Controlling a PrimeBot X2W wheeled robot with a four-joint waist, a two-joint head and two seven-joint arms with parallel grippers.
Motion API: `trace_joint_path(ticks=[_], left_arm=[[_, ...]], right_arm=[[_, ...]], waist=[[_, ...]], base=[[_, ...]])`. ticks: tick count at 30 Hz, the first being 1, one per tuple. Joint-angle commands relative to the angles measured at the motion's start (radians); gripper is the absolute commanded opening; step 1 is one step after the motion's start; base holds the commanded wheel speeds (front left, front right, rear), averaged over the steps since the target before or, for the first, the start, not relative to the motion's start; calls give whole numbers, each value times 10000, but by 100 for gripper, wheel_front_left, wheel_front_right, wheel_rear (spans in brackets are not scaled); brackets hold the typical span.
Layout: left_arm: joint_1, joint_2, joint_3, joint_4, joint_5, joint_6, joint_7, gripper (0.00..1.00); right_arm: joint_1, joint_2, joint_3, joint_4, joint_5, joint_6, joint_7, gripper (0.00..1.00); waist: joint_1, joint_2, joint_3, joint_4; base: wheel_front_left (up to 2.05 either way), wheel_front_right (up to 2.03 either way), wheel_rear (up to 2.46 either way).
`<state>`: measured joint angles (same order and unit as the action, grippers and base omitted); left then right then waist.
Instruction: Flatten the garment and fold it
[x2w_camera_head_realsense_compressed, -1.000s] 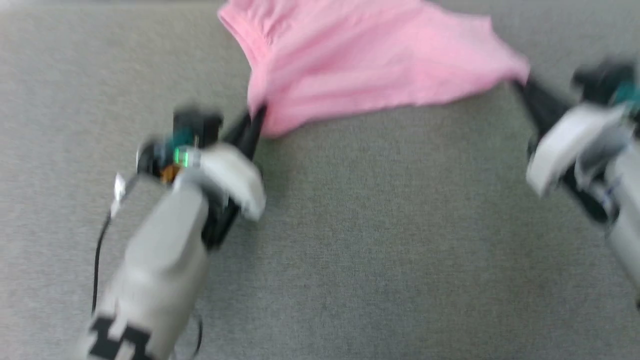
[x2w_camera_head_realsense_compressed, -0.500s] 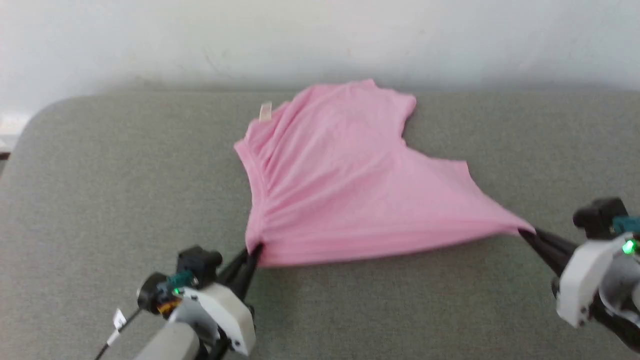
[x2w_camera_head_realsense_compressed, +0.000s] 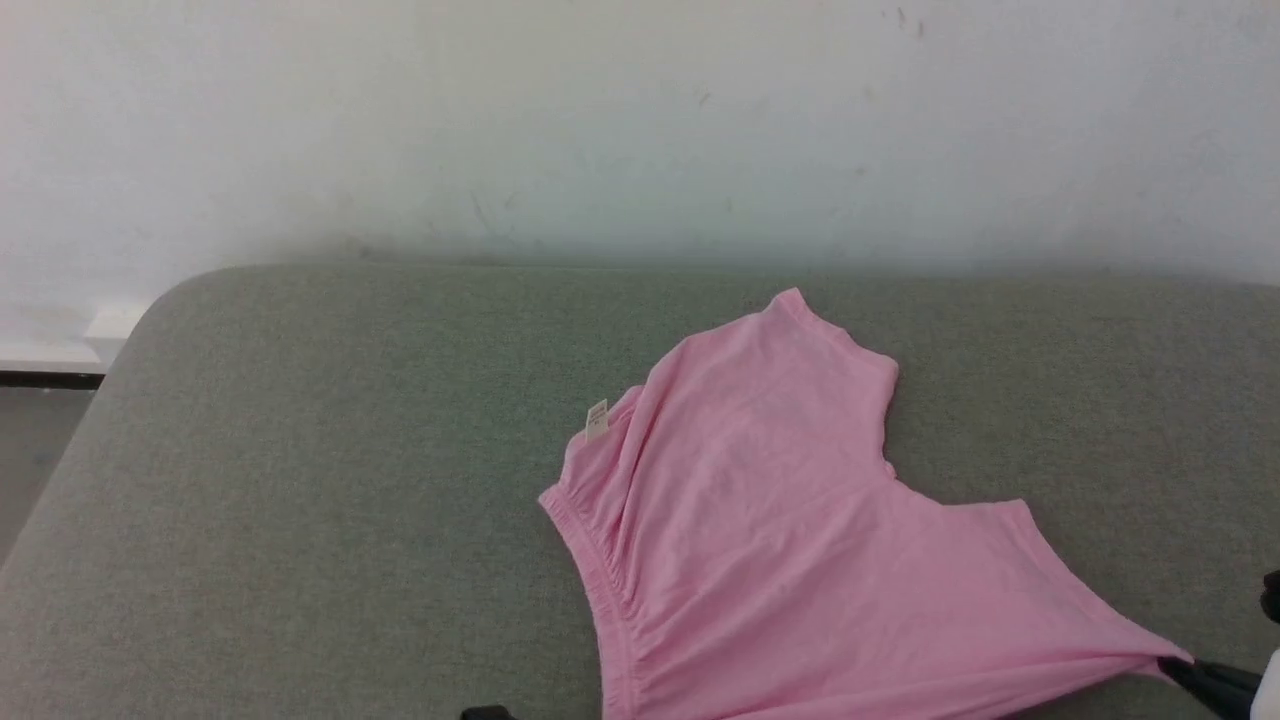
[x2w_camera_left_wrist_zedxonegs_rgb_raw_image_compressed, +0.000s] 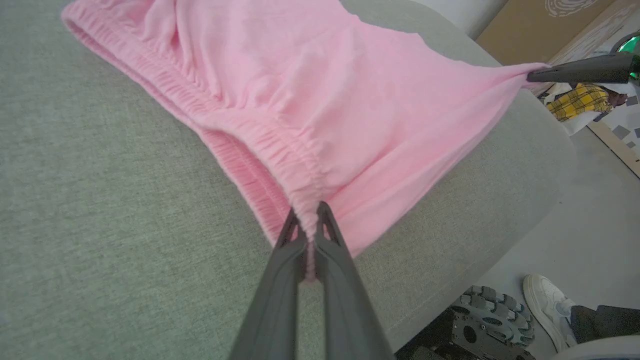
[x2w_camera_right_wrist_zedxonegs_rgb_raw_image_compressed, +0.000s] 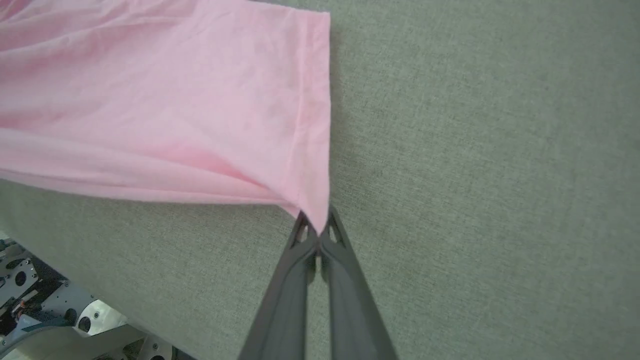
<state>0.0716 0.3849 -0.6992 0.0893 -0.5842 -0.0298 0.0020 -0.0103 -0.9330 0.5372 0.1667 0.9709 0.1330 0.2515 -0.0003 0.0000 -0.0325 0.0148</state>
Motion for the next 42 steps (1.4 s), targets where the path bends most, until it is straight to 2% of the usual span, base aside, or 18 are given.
trace_joint_path(ticks=[1, 5, 10, 14, 17, 21, 29, 35, 42], left_arm=[[60, 108, -15, -95, -81, 19, 27, 0], [-198, 180, 52, -410, 114, 122, -46, 0], [-1079, 64, 407, -818, 246, 246, -182, 0], [-1944, -80, 598, -946, 343, 229, -160, 0], [-2619, -233, 713, -886, 414, 208, -138, 0], [-3477, -522, 864, -578, 487, 225, -197, 0], [-4973, -1217, 858, 528, 719, 191, -415, 0], [-5756, -1784, 823, 1414, 758, 125, -790, 0], [-6345, -2280, 729, 2347, 822, 55, -1254, 0]], right_arm=[[96, -69, -239, -146, 38, -23, -4, 0], [270, -31, -1350, -833, -233, -23, -115, 0], [-391, 411, -2560, -1600, -764, -23, -133, 0], [-1597, 871, -2913, -1923, -1316, -23, 187, 0], [-2737, 1181, -2785, -1761, -1805, -23, 583, 0], [-4431, 1595, -2337, -982, -2499, -23, 1052, 0], [-7415, 2241, -979, 1487, -3503, -23, 1374, 0], [-8969, 2432, -220, 3217, -3844, -23, 966, 0], [-9974, 2648, 520, 4736, -3968, -23, 146, 0]], waist=[[3, 0, 69, 89], [3, 0, 404, 303], [3, 0, 1127, 671], [3, 0, 1845, 991], [3, 0, 2350, 1253], [3, 0, 2986, 1603], [3, 0, 3960, 2283], [3, 0, 4511, 2685], [3, 0, 4839, 2993]], base=[[0, 0, 0], [0, 0, 0], [0, 0, 0], [0, 0, 0], [0, 0, 0], [0, 0, 0], [0, 0, 0], [0, 0, 0], [0, 0, 0]])
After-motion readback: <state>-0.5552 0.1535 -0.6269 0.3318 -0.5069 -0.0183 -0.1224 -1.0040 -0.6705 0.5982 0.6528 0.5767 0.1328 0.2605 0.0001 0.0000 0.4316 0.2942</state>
